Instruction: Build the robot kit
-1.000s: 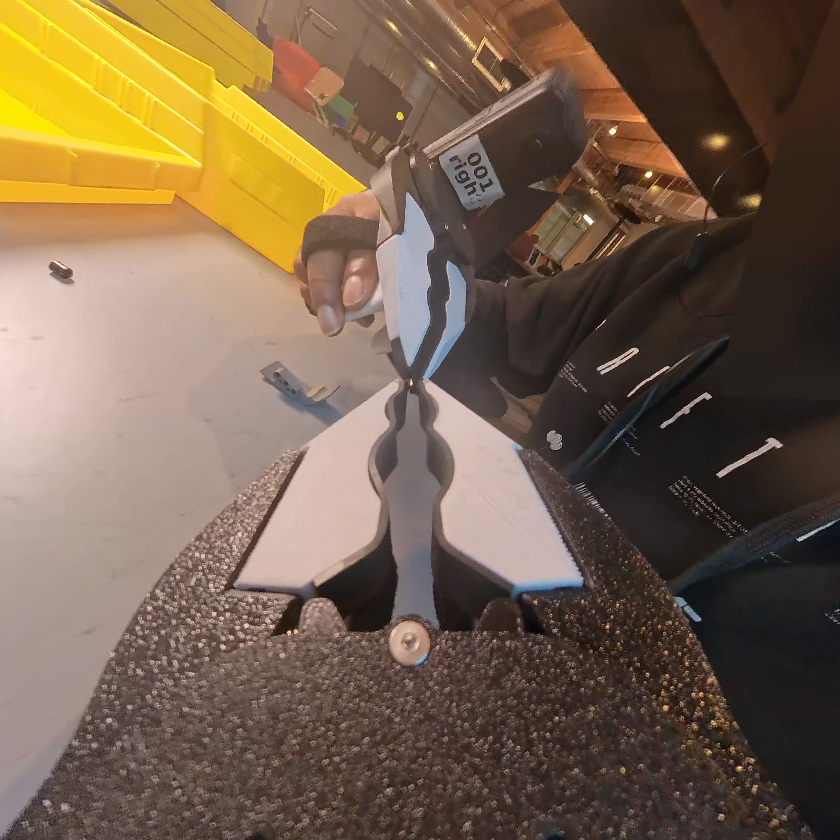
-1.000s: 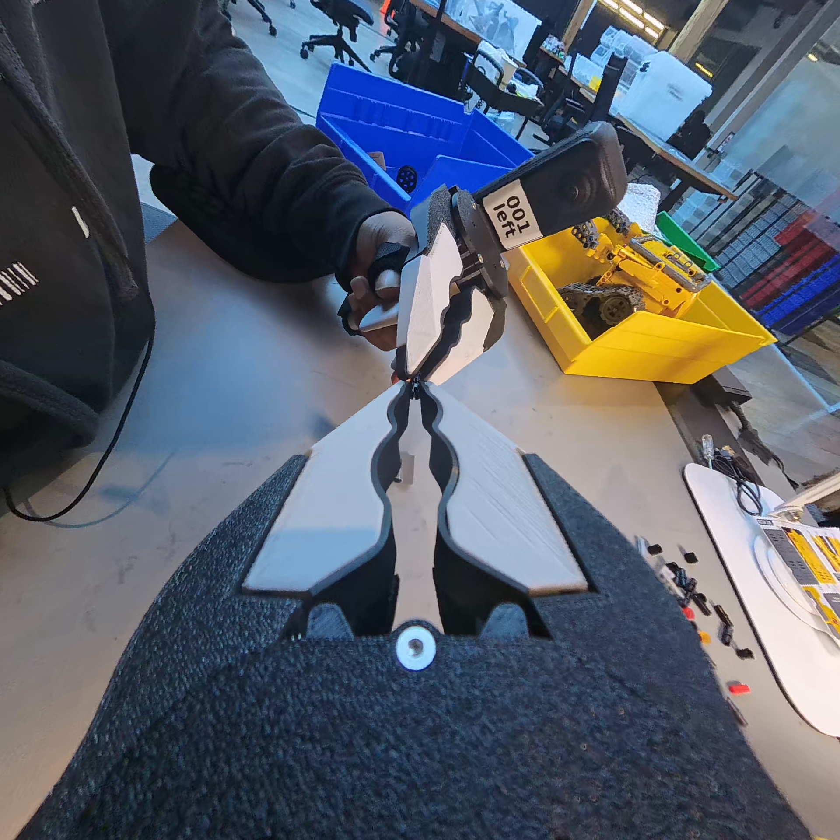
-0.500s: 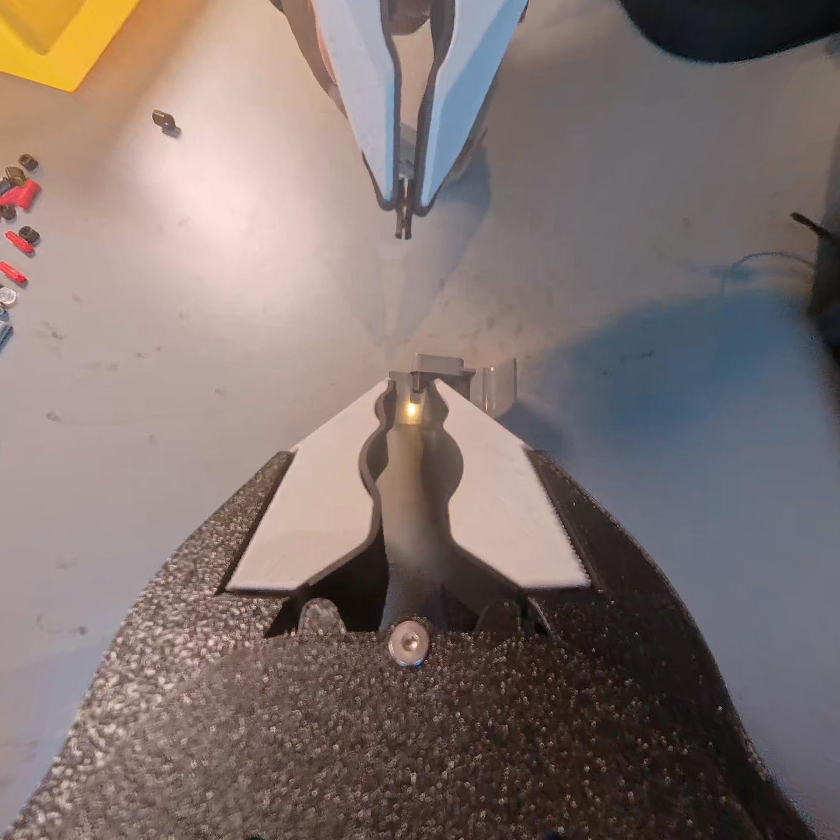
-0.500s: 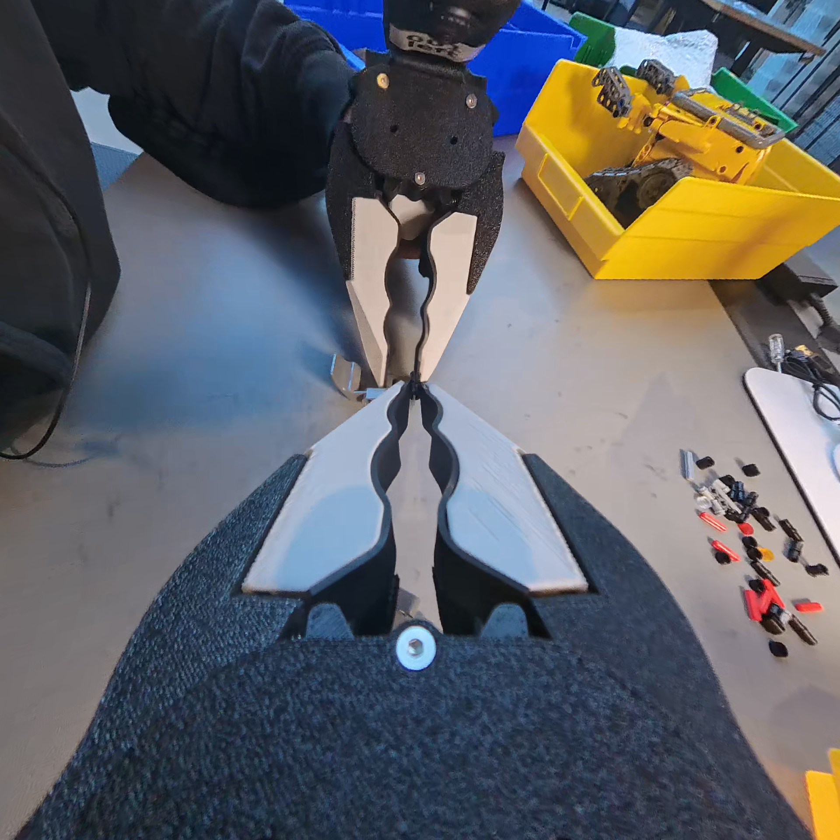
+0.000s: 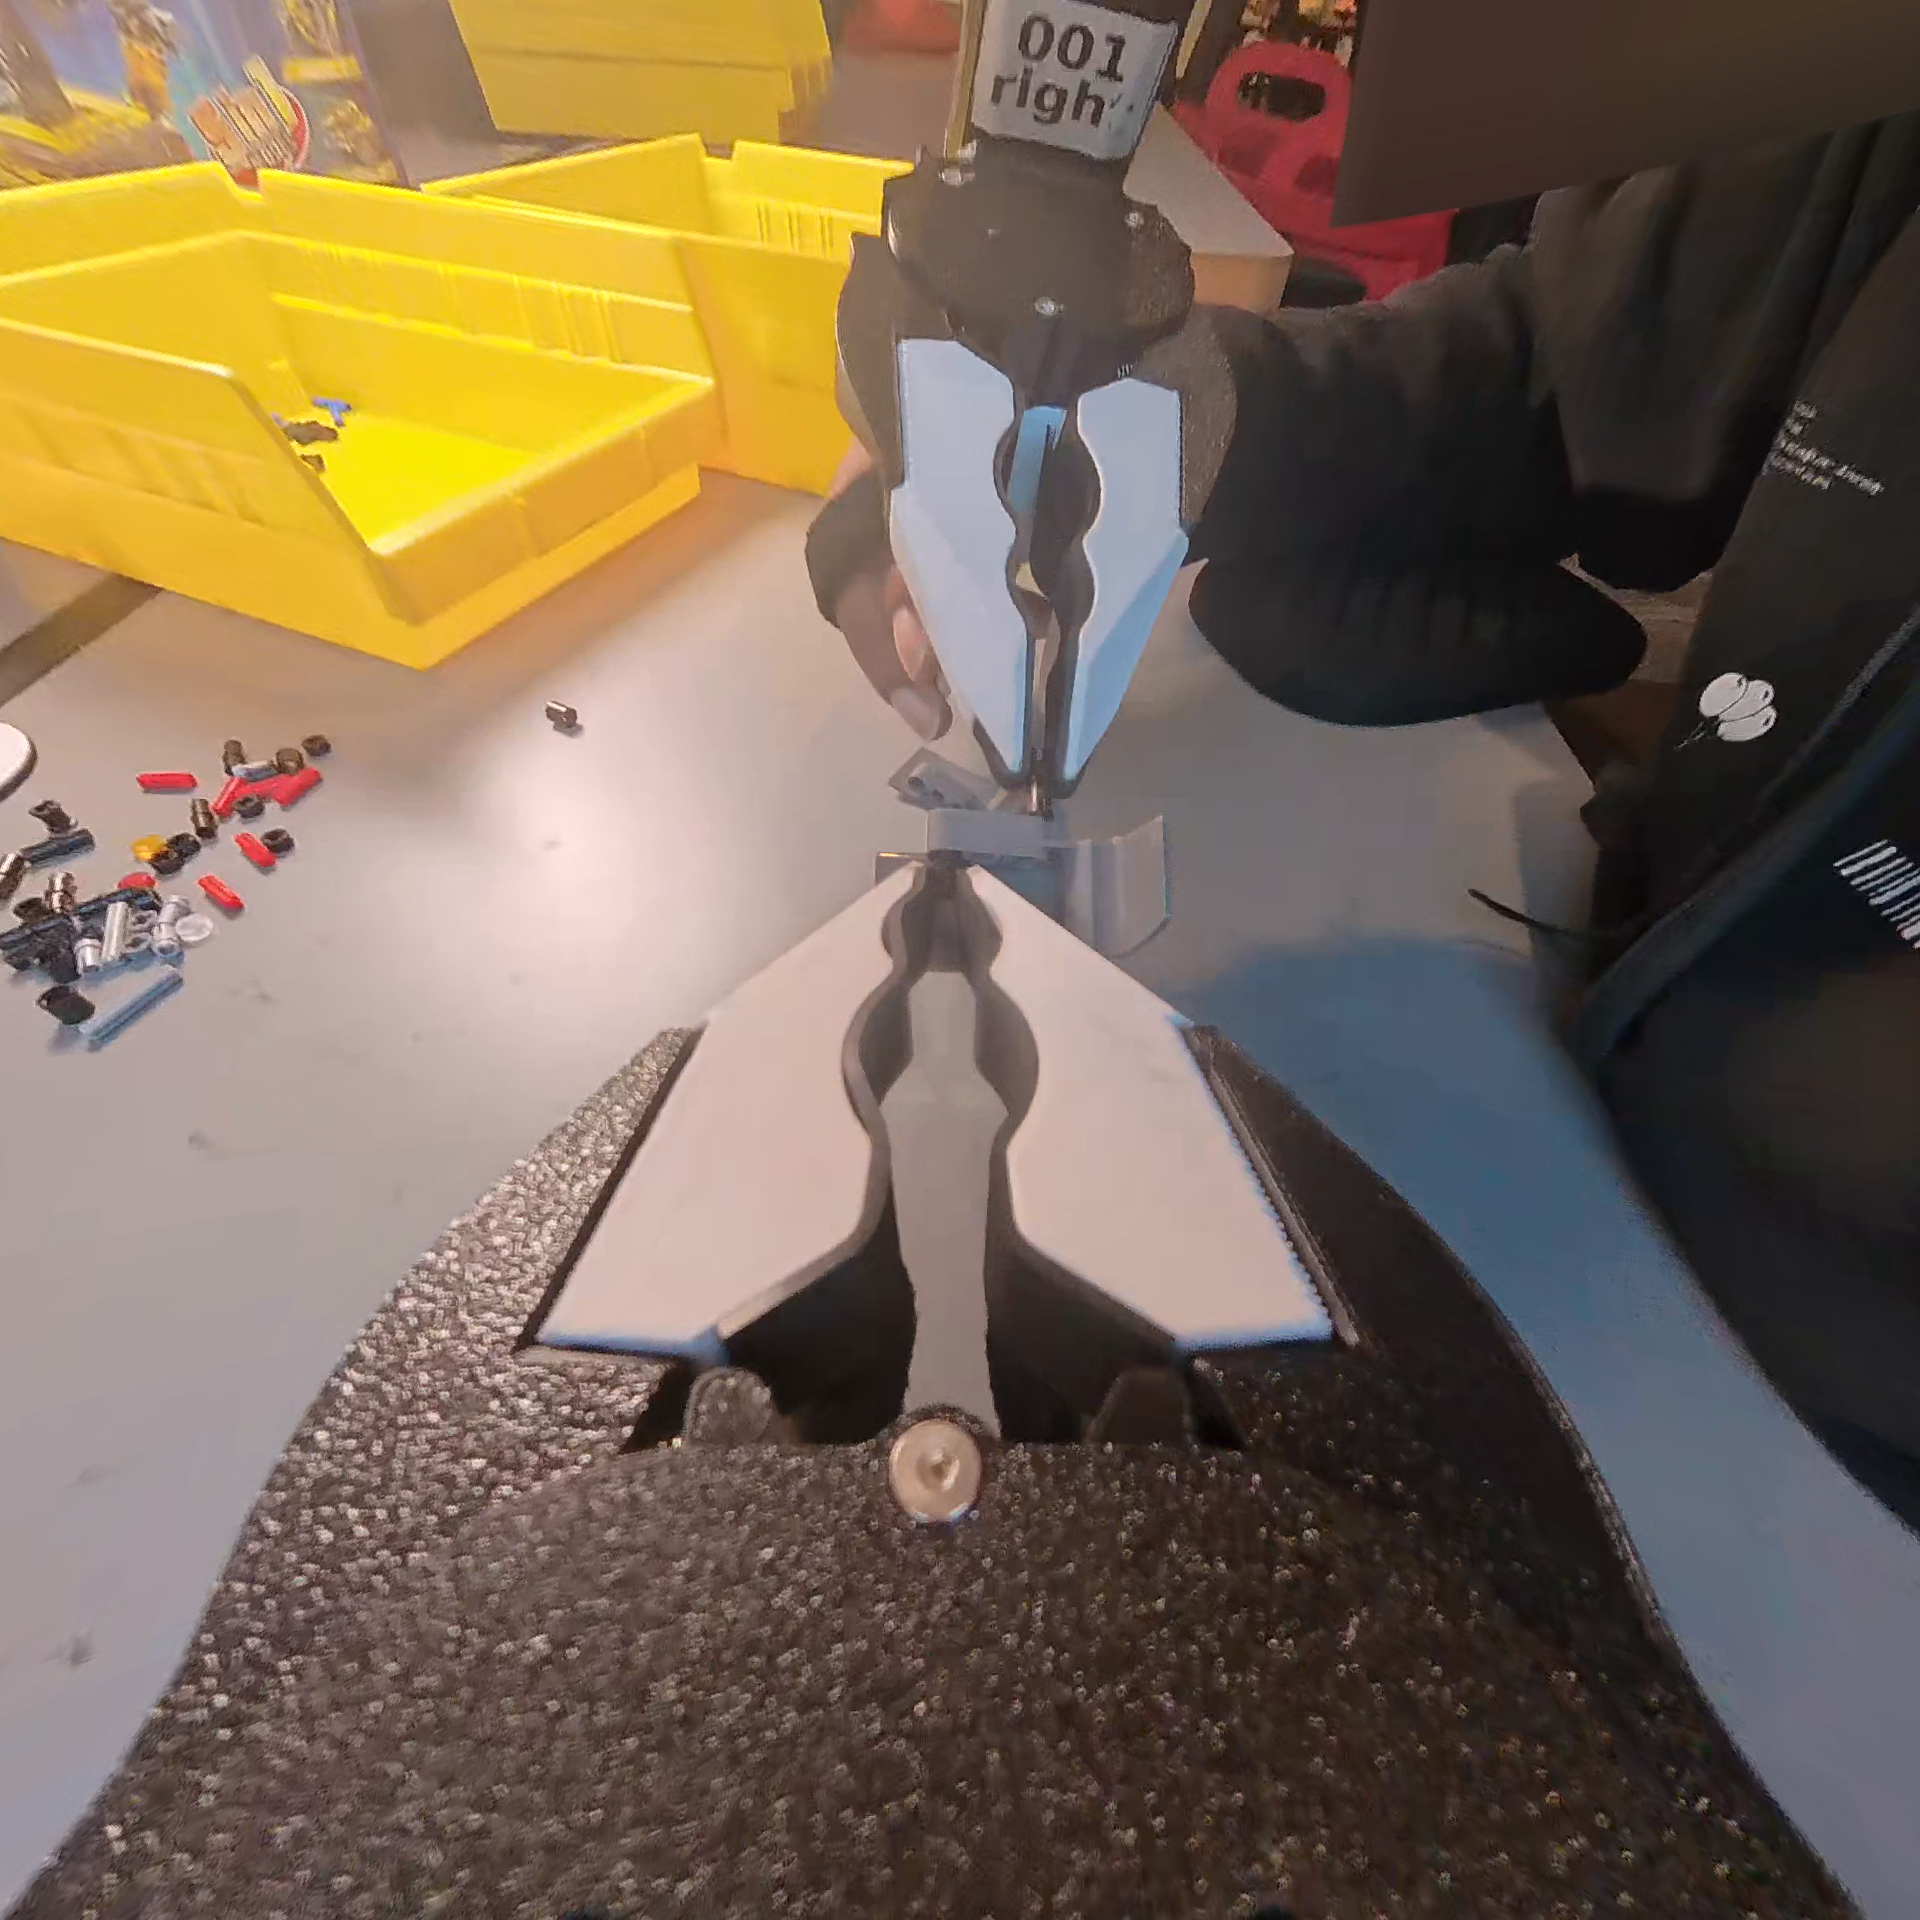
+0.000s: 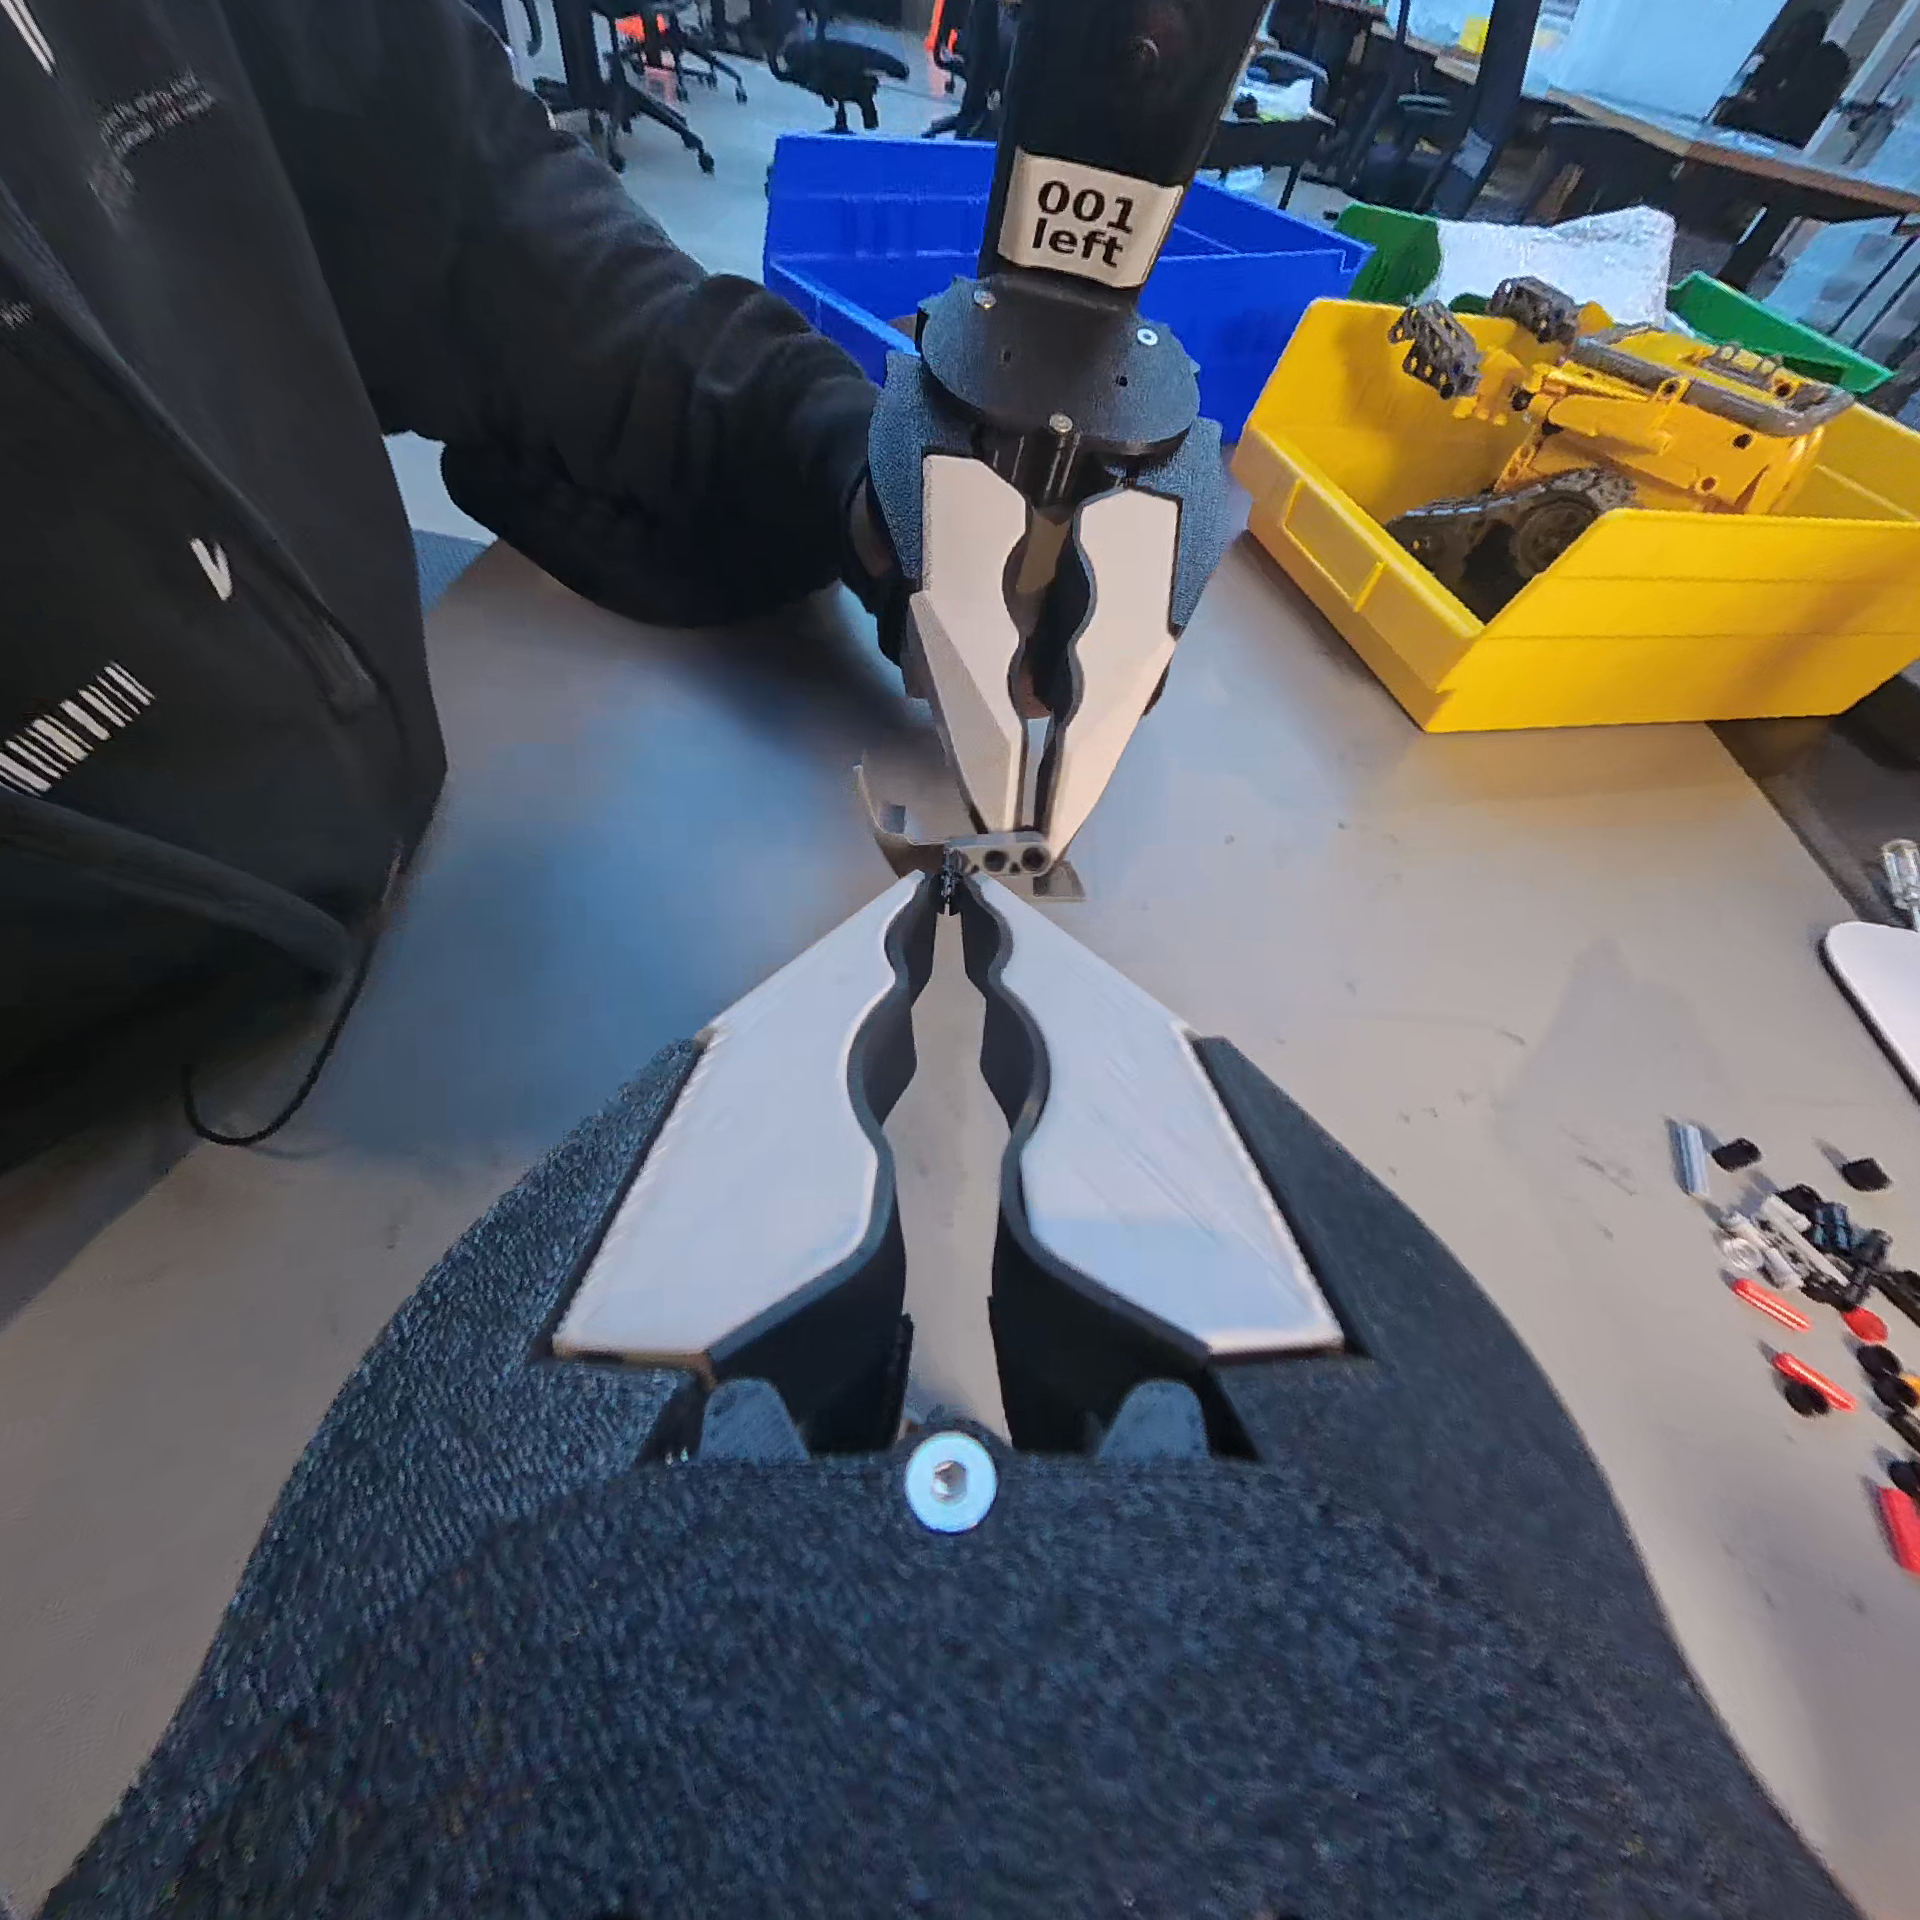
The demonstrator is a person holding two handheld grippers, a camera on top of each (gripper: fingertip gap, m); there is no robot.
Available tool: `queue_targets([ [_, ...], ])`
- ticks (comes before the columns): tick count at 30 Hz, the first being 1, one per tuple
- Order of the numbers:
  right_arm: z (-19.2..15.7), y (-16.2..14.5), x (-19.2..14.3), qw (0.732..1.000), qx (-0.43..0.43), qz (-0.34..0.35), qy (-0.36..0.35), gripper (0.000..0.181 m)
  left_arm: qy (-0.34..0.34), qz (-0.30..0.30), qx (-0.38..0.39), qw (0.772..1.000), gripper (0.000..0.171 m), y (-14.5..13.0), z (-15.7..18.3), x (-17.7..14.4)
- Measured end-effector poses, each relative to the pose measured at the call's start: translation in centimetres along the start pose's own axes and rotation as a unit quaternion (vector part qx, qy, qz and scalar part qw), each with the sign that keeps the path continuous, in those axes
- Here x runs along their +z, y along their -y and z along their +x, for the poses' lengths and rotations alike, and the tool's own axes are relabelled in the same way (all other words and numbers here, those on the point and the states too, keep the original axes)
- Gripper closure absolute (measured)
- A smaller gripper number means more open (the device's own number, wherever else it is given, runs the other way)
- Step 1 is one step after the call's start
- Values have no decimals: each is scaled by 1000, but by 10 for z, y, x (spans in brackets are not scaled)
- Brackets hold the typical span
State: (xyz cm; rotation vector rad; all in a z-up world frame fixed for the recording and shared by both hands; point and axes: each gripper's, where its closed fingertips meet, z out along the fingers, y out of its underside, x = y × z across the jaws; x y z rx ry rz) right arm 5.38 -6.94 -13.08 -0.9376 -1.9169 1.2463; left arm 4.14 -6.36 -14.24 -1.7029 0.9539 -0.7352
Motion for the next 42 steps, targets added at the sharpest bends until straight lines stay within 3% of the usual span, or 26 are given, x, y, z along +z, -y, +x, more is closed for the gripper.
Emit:
queue_targets([
  [10,8,-4,1,999,6,-23,-27,177,58,-10,-2,998,170,3,-9,1],
  [15,15,-6,4,996,67,-42,-43,177,121,-16,33,992,170,7,-17,-2],
  [24,33,15,9,962,250,82,-74,178,183,40,1,982,171,29,-32,-15],
  [37,45,18,19,957,222,92,-163,177,216,40,-1,976,171,35,-41,-25],
  [42,56,25,5,966,130,72,-210,170,210,68,-104,970,169,30,-56,-34],
])
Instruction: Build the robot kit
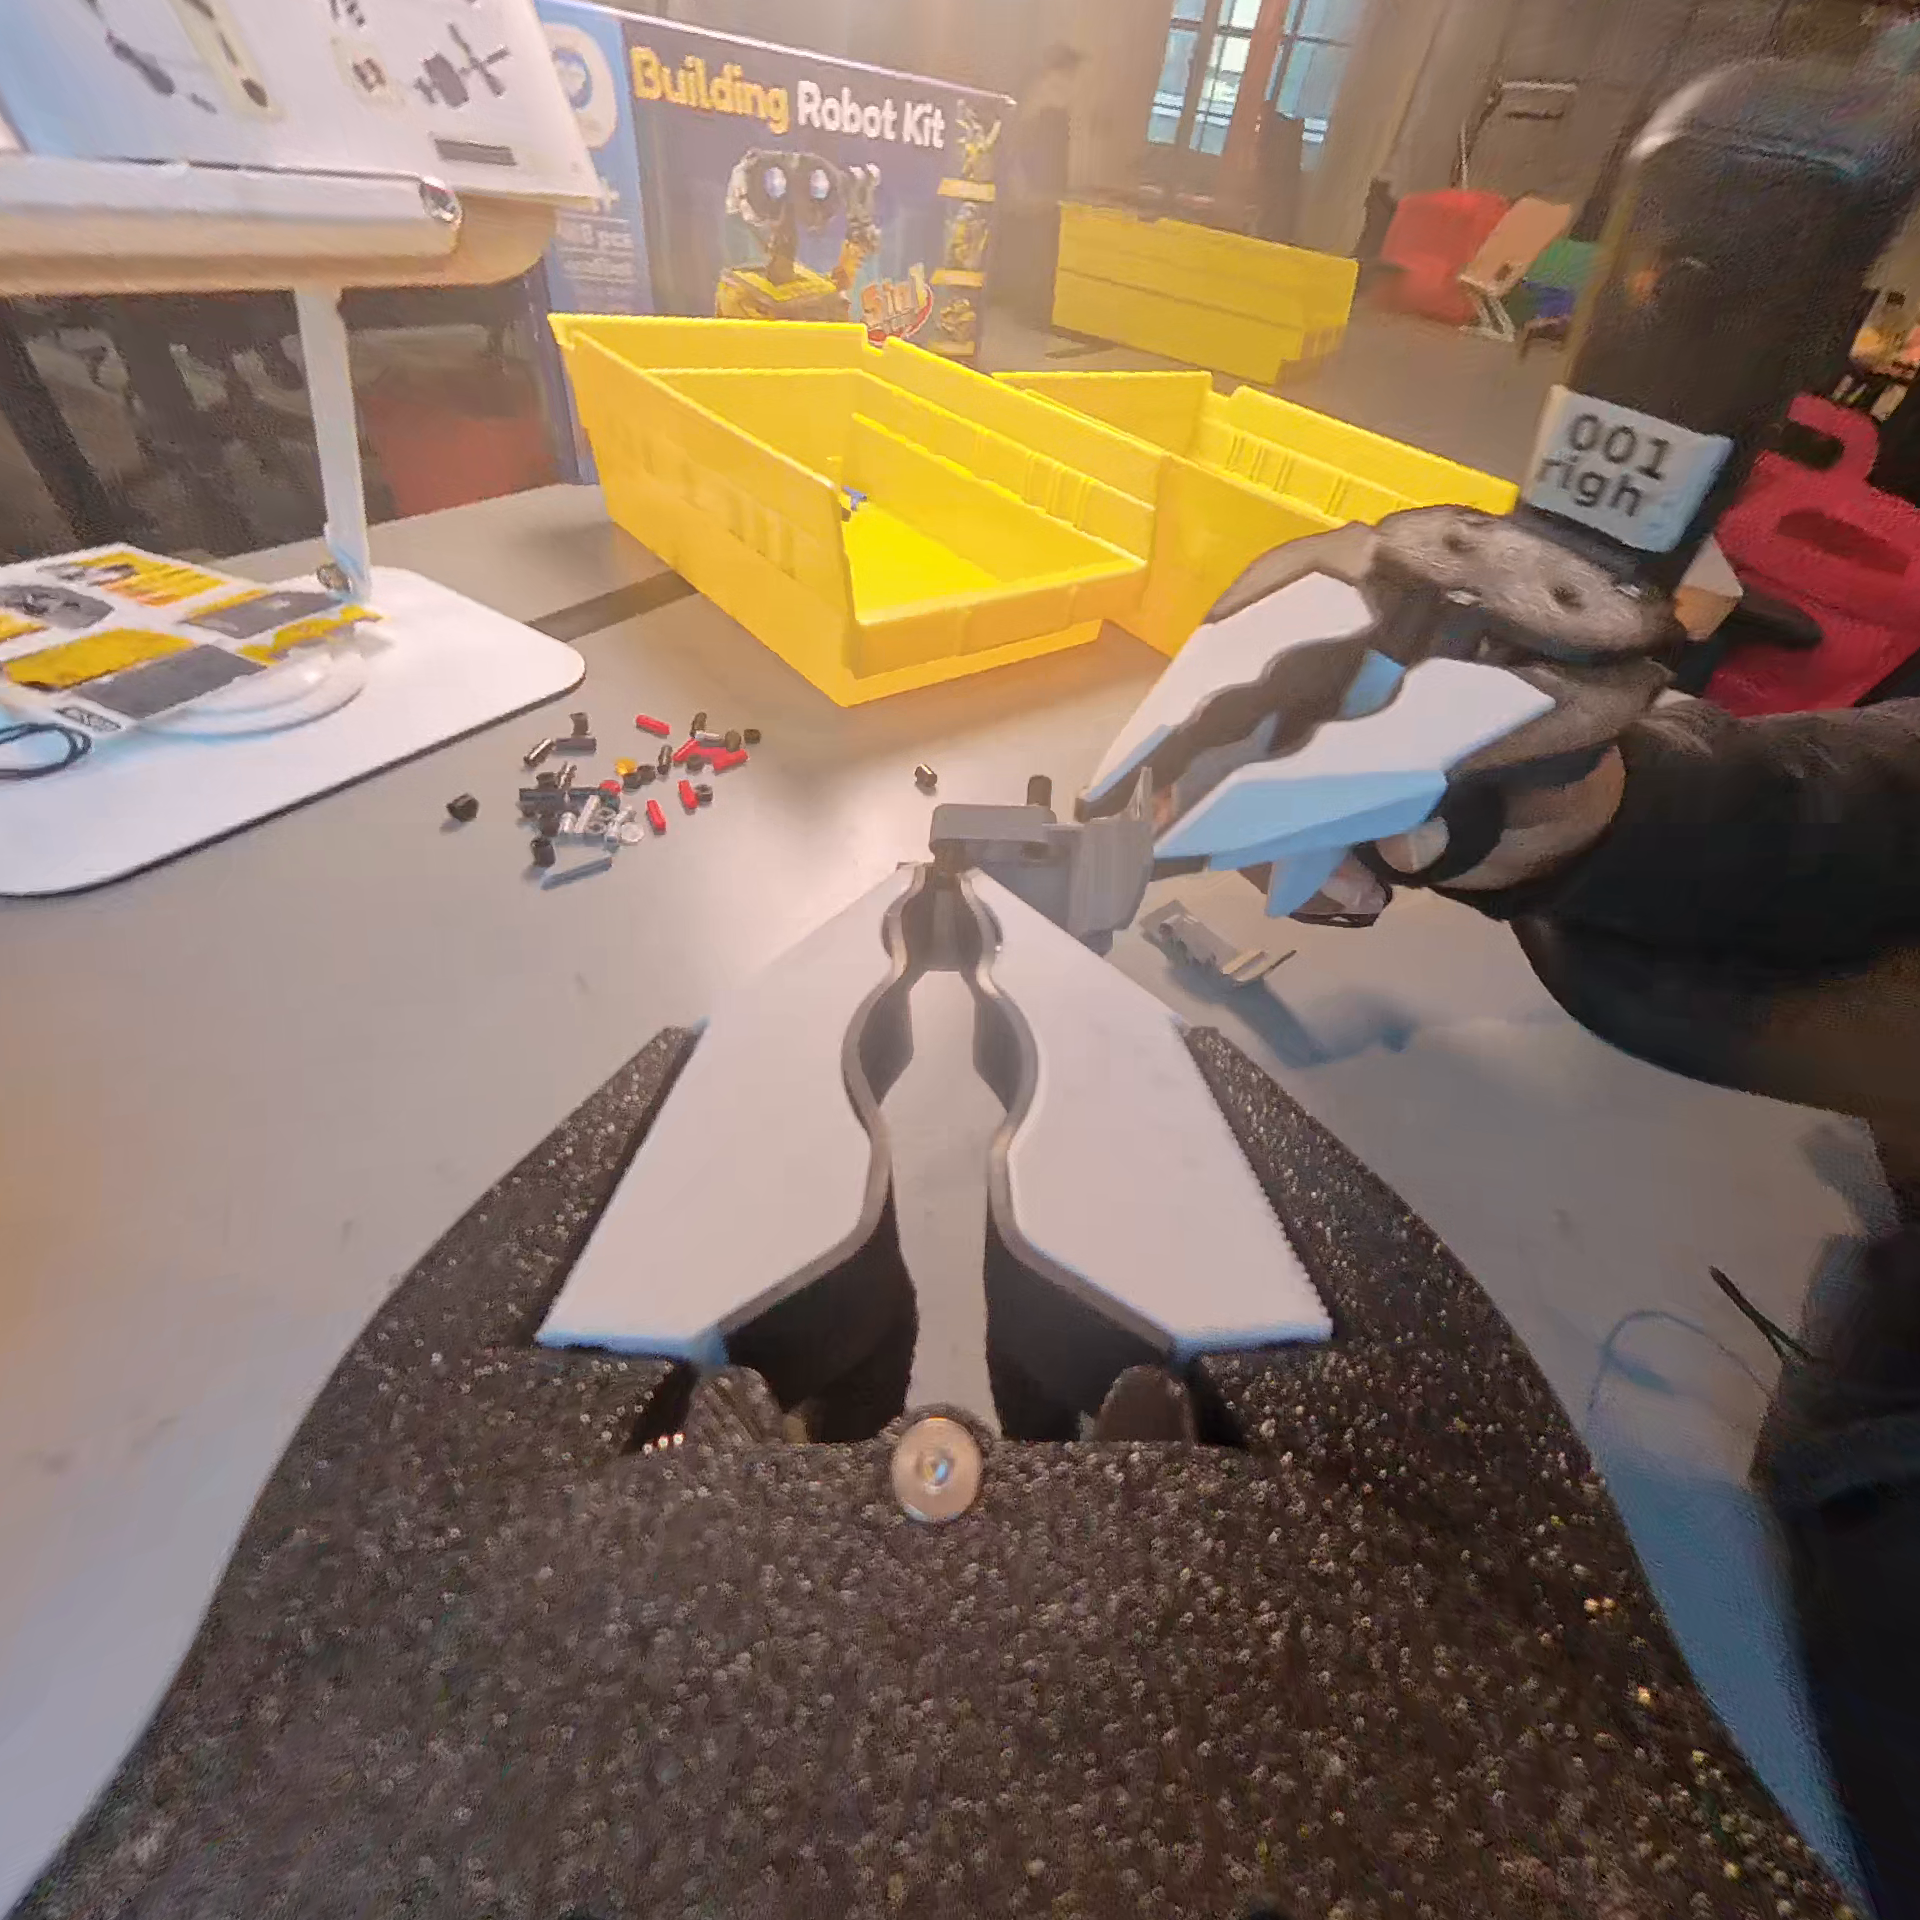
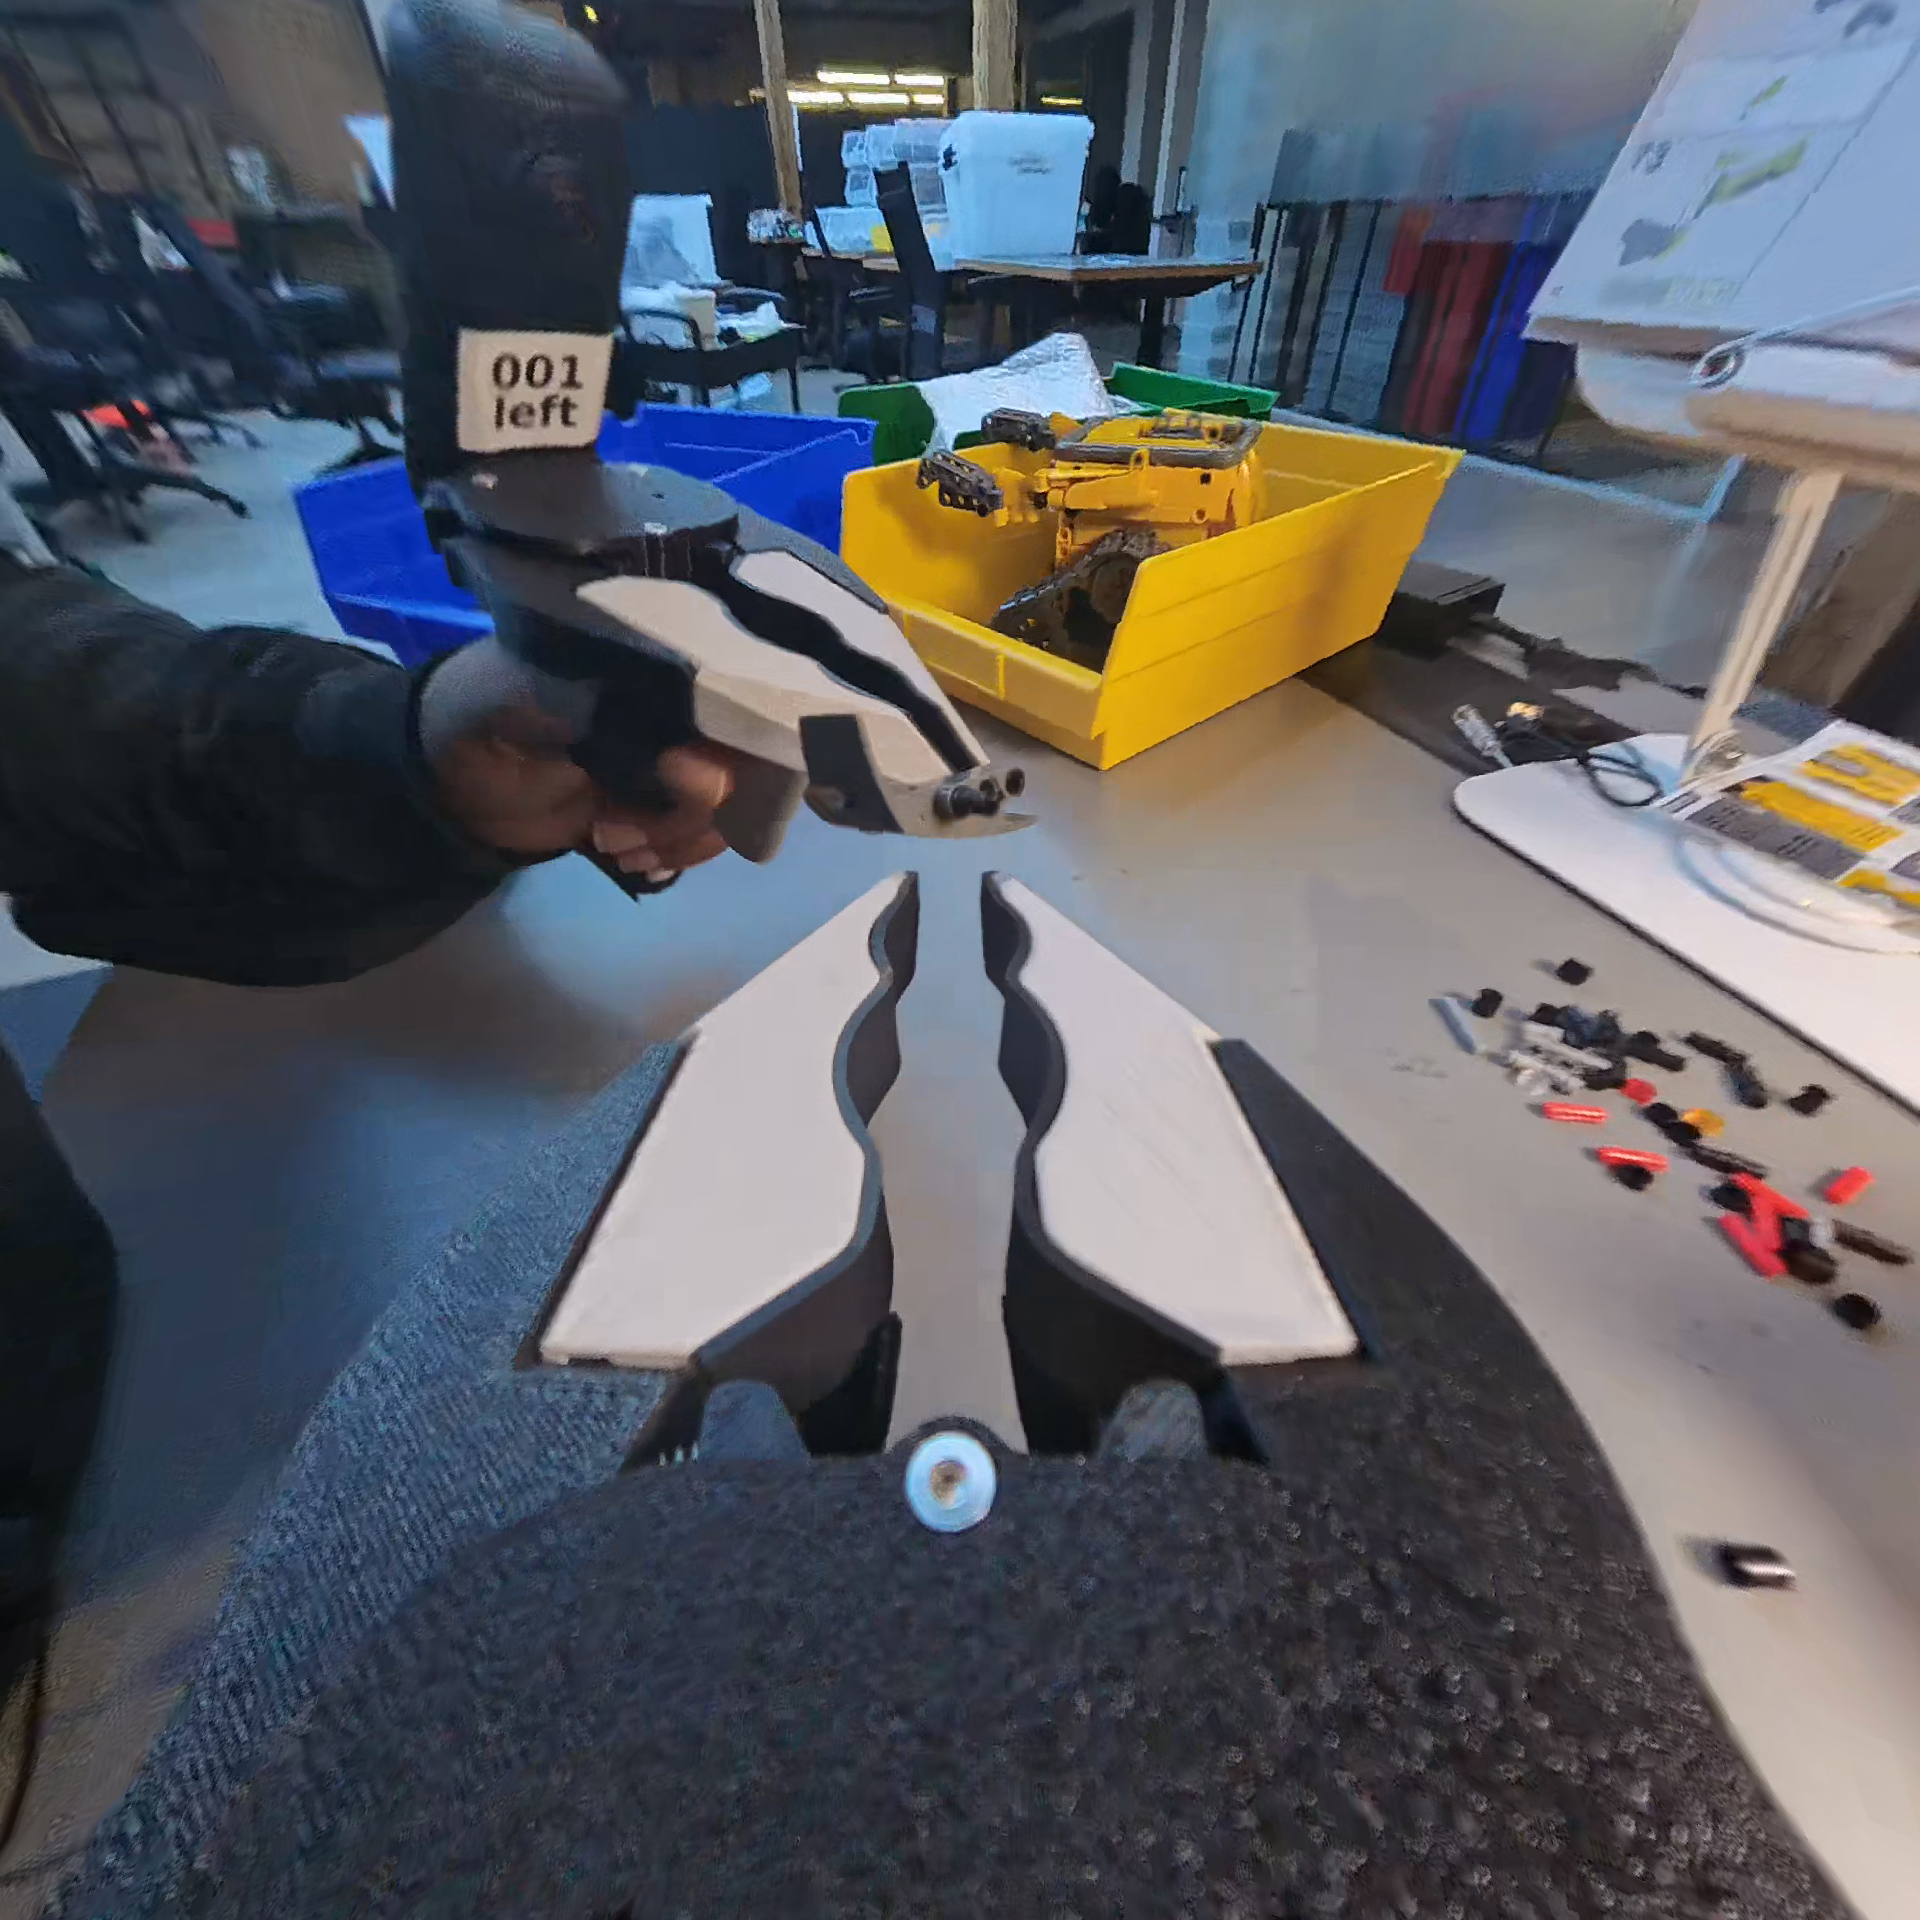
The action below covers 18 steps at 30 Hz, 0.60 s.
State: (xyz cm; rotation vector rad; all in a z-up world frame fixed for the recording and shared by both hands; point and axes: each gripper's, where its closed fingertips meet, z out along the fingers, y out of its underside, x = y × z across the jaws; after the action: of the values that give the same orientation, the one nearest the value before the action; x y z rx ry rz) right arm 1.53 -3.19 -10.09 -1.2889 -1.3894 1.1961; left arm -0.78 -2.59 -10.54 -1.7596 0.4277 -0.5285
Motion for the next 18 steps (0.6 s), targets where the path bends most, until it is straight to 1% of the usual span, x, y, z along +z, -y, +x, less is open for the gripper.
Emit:
queue_targets([
  [2,-2,-1,0,999,-49,-9,-21,165,10,-4,-14,1000,169,-3,-6,0],
  [3,-5,1,0,998,-57,-9,-28,159,16,-8,-11,1000,169,-5,-7,0],
  [4,-6,3,1,998,-56,-10,-37,152,21,-10,-6,1000,169,-6,-7,1],
  [7,-2,1,7,994,-57,-34,-82,119,30,-16,5,999,169,-5,-3,3],
  [8,-1,-1,11,992,-66,-42,-98,115,31,-19,5,999,169,-5,-1,5],
  [11,-1,3,16,981,-120,-44,-147,126,25,-23,2,999,169,-5,6,7],
  [13,-1,5,18,973,-153,-50,-166,138,27,-19,2,999,169,-3,7,6],
  [18,-5,12,19,976,-144,-32,-162,141,27,-4,1,1000,169,4,10,1],
])
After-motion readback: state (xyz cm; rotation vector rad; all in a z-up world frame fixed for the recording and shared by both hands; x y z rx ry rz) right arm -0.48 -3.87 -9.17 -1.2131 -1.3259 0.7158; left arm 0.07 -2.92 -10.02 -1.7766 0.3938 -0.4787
